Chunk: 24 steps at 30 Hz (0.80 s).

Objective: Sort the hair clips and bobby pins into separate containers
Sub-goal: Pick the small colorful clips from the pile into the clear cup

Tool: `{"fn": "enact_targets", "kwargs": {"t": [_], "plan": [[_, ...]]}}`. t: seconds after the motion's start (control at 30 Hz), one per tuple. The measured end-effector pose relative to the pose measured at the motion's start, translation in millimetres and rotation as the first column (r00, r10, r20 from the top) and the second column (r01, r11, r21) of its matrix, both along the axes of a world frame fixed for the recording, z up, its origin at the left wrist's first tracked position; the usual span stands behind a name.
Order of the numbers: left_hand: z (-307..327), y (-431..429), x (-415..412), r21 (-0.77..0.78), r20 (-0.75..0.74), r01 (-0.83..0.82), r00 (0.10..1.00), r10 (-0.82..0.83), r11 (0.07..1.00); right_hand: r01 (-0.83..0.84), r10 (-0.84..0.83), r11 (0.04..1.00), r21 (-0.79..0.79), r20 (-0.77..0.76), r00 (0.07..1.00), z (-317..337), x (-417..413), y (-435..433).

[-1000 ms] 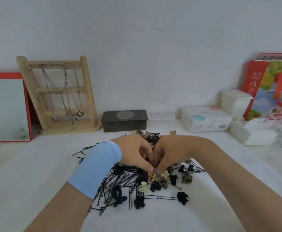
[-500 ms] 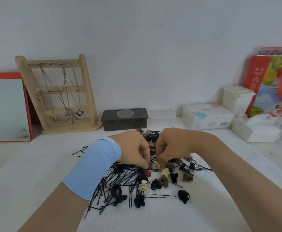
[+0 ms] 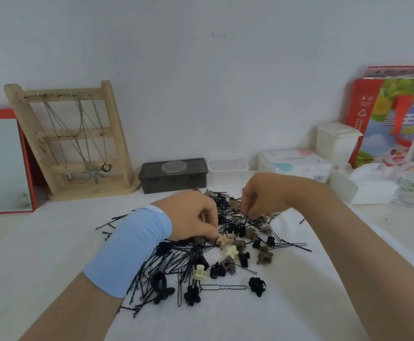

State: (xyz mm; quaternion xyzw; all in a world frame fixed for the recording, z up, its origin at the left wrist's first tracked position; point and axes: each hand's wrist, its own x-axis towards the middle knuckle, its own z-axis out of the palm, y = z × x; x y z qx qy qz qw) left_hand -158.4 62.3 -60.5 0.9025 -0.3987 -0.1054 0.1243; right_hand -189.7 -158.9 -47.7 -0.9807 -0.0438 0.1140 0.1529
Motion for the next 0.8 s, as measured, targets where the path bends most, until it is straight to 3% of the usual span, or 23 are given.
{"fn": "enact_targets", "kwargs": {"t": [0.13,0.23,0.43,0.57,0.67,0.8], "plan": [[4,-10,1,-0.215,-0.021,-0.038,0.999,0.034,0.976,-0.063,0.050,0.986,-0.155,-0.083,0.995,-7,0,6],[0,-37,0,-0.101,0.000,-0.001,1.000,0.002,0.995,-0.095,0.085,0.960,-0.264,-0.049,0.995,-16,4,15],[-3,-60,6,0.108,0.007,-0.011,1.000,0.010,0.994,-0.017,0.013,0.996,-0.092,-0.052,0.999,-18,7,-8],[-4,-57,14,0.133,0.023,-0.012,1.000,0.009,0.991,-0.010,0.010,1.000,-0.014,-0.008,1.000,-13,6,-19],[-2,-47,23,0.070,0.012,-0.045,0.999,0.044,0.997,-0.012,0.012,1.000,0.011,-0.011,1.000,-14,6,-21],[0,-39,29,-0.146,-0.059,-0.096,0.994,0.089,0.985,-0.013,0.013,0.996,0.087,0.009,1.000,-10,6,-19]]}}
